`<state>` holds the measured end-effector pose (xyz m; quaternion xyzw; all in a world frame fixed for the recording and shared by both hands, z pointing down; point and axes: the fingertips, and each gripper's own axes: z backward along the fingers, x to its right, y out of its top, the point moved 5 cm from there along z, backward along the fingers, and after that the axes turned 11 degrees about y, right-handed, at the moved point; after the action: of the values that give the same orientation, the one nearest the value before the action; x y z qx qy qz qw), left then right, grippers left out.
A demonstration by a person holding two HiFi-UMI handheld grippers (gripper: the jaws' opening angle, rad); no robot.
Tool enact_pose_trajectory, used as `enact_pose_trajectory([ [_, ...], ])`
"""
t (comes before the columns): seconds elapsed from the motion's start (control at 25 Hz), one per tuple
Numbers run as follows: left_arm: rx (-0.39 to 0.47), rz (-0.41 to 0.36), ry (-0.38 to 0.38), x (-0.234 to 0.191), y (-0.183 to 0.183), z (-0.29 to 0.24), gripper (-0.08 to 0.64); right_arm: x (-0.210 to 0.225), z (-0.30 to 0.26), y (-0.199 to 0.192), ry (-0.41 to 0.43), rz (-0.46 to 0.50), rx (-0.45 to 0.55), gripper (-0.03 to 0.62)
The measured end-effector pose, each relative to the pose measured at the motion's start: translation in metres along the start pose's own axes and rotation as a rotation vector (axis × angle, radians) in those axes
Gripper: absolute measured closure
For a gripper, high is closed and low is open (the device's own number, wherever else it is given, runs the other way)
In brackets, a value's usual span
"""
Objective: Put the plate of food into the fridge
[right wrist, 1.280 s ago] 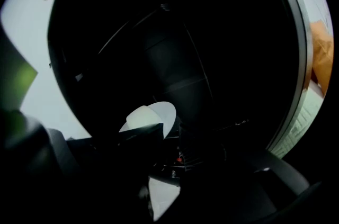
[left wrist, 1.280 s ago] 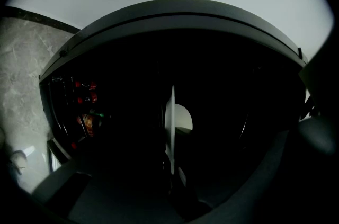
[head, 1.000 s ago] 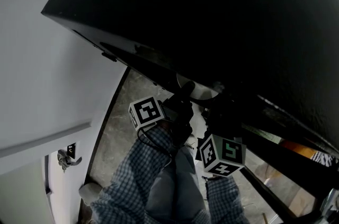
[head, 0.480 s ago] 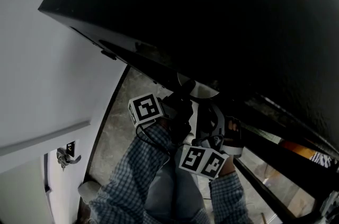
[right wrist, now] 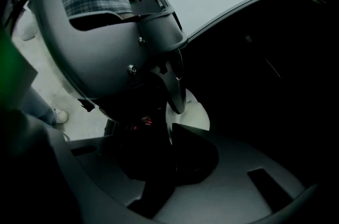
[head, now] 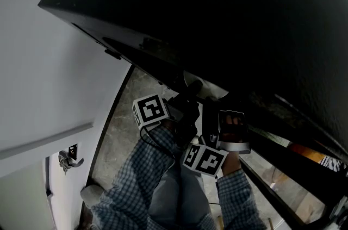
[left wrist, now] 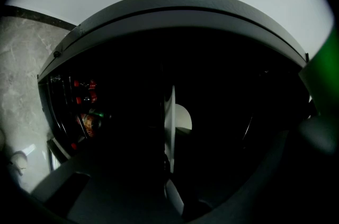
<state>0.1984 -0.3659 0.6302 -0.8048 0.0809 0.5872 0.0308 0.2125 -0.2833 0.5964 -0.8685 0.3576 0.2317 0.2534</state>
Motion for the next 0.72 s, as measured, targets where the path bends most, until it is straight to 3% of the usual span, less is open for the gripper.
enact_pose_trajectory([
  [0.16, -0.016, -0.027, 0.029, -0.002, 0.002, 0.001, 0.532, 0.000, 0.000, 0.000, 0.011, -0.020, -0.029, 0.555],
  [0.72, -0.048, -0.014, -0.035, 0.006, 0.003, 0.019, 0.531, 0.014, -0.009, -0.011, -0.014, -0.110, -0.114, 0.556],
])
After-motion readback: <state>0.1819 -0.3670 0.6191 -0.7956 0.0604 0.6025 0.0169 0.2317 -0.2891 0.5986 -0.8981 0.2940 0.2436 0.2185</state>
